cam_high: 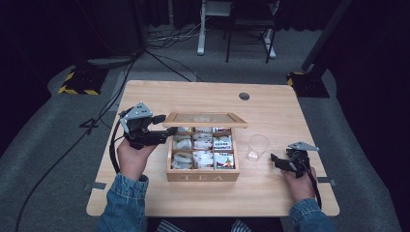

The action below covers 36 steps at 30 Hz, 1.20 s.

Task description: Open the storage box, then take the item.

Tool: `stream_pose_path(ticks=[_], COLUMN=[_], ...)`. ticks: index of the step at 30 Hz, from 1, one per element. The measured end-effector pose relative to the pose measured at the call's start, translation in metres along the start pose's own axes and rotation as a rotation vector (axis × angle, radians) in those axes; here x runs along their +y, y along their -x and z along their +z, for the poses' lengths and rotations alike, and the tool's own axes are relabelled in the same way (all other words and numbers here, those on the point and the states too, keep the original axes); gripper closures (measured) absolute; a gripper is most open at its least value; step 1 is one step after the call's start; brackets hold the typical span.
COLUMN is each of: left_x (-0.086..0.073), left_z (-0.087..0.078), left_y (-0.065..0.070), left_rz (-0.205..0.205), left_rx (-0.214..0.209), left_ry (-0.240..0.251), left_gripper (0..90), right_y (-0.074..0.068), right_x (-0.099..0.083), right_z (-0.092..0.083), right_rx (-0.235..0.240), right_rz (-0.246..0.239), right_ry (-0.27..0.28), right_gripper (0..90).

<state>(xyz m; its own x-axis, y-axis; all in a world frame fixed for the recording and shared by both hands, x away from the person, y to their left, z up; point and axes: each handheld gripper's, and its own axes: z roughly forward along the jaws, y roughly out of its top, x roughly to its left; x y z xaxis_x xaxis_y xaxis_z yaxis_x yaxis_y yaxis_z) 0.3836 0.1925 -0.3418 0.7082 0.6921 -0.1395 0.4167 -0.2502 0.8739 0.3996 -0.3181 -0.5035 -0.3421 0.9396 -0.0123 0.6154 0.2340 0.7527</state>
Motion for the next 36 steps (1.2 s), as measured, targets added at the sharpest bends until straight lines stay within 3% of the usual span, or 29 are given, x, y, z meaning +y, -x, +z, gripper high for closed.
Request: stream_pose_path(ticks=[9,16,28,31,36], left_x=[0.003,0.004,0.004,0.004,0.004], left_z=[0.000,0.000,0.000,0.000,0.000], left_y=[-0.002,-0.001,-0.001,-0.002,-0.001], left_rz=[0.009,0.013,0.012,0.012,0.016], left_rx=[0.006,0.007,0.002,0.003,0.002], left_ry=[0.012,0.012,0.018,0.020,0.013], left_gripper=[35.9,35.8,35.7,35.6,35.5], right_y=[-0.006,-0.006,-0.008,-0.009,-0.014], right_x=[0.000,0.002,0.014,0.018,0.026], right_z=[-0.007,-0.011,-0.032,-0.040,-0.055], right_rx=[-0.003,0.014,0.067,0.105,0.132], right_rz=[0.001,-0.001,0.023,0.042,0.027], right_ry=[-0.028,-0.058,-0.025,-0.012,0.005], right_gripper=[41.7,42.9,44.2,44.4,44.4])
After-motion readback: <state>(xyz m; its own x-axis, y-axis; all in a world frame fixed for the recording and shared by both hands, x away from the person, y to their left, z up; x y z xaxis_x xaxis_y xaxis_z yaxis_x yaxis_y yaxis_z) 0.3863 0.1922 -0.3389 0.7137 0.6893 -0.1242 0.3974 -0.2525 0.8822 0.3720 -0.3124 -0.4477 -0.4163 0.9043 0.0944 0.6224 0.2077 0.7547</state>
